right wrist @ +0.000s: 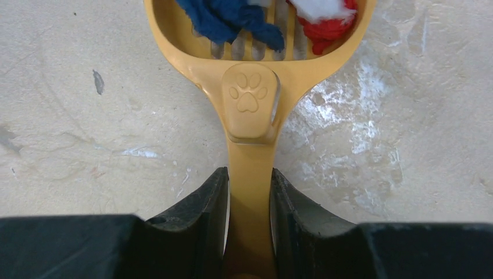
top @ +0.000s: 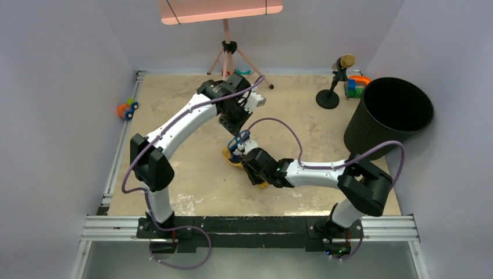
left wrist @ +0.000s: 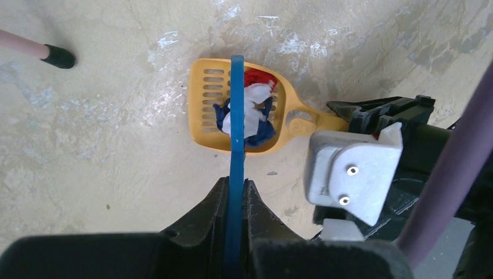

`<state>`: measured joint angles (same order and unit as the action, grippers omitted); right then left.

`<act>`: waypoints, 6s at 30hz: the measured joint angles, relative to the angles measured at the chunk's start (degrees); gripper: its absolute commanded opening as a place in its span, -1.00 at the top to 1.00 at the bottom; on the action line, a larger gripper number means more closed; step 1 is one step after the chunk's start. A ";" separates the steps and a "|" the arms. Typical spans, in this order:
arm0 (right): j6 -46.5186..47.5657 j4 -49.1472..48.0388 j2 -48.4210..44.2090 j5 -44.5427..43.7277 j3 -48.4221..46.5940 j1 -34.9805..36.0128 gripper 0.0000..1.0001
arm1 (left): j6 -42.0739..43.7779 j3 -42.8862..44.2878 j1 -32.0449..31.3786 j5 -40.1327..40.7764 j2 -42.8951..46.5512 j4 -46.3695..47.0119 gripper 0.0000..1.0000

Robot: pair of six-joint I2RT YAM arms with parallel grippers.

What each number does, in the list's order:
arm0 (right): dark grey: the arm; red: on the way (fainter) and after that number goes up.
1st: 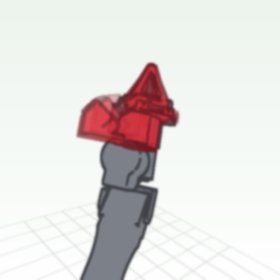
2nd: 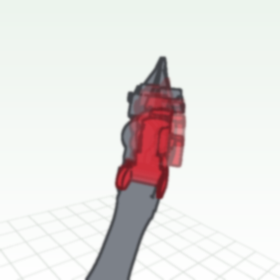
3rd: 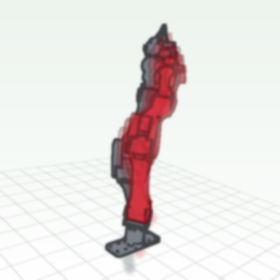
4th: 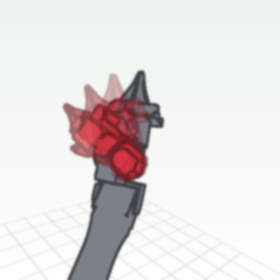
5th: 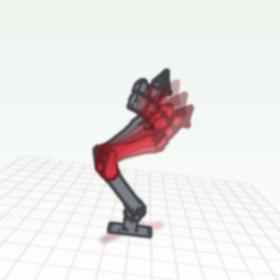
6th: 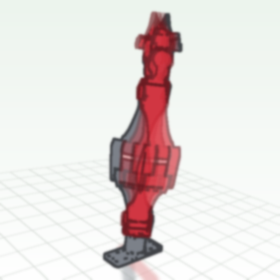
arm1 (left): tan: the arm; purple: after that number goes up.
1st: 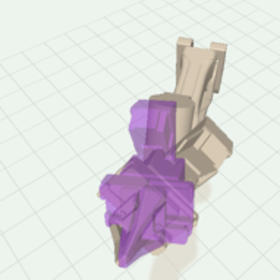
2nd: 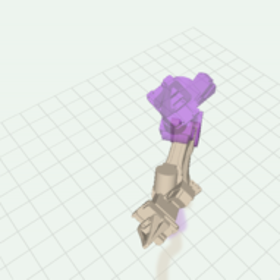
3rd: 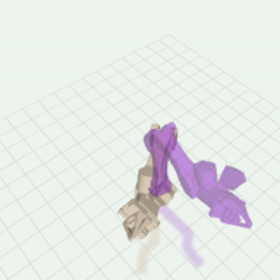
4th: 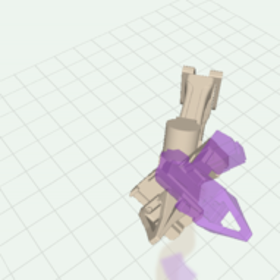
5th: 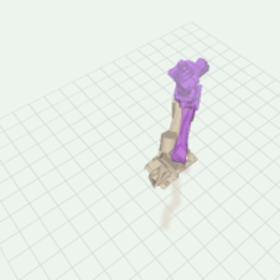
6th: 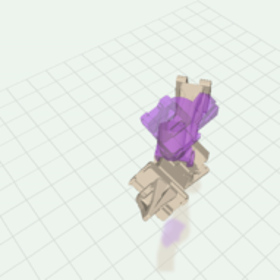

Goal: Sweep away the paper scraps from the table

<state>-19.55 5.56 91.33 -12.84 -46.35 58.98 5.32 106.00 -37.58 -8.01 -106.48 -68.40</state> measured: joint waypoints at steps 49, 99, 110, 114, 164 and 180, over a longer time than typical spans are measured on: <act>-6.14 31.41 -28.83 -15.10 -19.91 -20.37 1.00 | -31.93 -45.44 5.09 28.35 33.20 31.91 1.00; -55.08 -23.12 -28.44 50.36 -8.35 -88.67 1.00 | -31.69 -63.43 5.07 0.96 35.19 64.11 1.00; -15.58 -2.40 -28.70 40.04 -26.69 -56.94 1.00 | -31.65 -65.59 5.07 1.42 38.10 68.02 1.00; -7.28 -0.15 -28.26 34.21 -23.12 -47.91 1.00 | -31.69 -67.14 5.07 3.65 40.13 68.65 1.00; 1.36 3.56 -12.90 -0.68 -5.92 -26.25 -0.61 | -33.70 -63.52 5.05 13.75 32.52 61.64 -0.99; 2.51 -3.56 -30.08 -2.01 2.32 -26.25 -0.58 | -32.70 -73.40 4.94 27.65 55.12 63.39 -0.99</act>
<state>-17.04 2.00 61.25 -14.85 -44.03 32.73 -27.38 32.60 -32.64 19.64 -51.35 -5.02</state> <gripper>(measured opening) 0.796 0.993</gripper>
